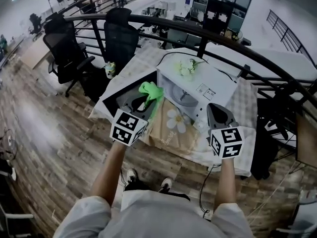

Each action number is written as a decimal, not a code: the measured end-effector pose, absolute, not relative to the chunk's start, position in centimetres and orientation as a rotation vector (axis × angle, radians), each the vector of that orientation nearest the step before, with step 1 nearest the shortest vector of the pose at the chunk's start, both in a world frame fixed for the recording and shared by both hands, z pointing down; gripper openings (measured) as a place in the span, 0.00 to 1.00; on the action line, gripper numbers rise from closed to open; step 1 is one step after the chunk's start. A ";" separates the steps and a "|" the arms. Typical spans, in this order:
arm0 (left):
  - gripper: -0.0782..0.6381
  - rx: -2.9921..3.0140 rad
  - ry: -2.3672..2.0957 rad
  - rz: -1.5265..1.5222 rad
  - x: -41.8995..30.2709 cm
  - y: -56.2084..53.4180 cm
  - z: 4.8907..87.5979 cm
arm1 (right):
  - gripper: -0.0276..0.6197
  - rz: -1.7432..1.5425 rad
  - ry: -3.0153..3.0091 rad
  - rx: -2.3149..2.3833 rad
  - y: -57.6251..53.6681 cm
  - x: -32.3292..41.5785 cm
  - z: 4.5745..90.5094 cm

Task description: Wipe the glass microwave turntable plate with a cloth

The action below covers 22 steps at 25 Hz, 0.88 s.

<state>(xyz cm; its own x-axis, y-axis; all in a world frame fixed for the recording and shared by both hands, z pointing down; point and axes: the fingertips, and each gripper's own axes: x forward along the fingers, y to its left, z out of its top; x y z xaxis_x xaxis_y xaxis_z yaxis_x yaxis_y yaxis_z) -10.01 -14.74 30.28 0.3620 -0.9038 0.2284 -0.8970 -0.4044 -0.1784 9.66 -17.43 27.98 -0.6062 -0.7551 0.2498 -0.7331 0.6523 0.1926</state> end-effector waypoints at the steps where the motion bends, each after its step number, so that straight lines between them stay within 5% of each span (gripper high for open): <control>1: 0.23 -2.589 1.684 -0.469 -10.2 -15.7 31.0 | 0.06 -0.091 -2.558 1.202 -17.9 9.4 28.4; 22: 0.24 -2.803 1.585 -0.705 -12.8 -33.3 49.0 | 0.05 0.107 -2.249 1.626 -24.7 7.8 38.9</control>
<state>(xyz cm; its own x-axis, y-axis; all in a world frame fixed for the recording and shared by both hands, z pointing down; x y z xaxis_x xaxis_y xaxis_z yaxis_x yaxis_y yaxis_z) -12.81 -33.28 49.02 0.4496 -0.7799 0.4355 -0.8457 -0.5285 -0.0734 7.76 -24.71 38.88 -0.2717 -0.9033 0.3320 -0.9307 0.3344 0.1481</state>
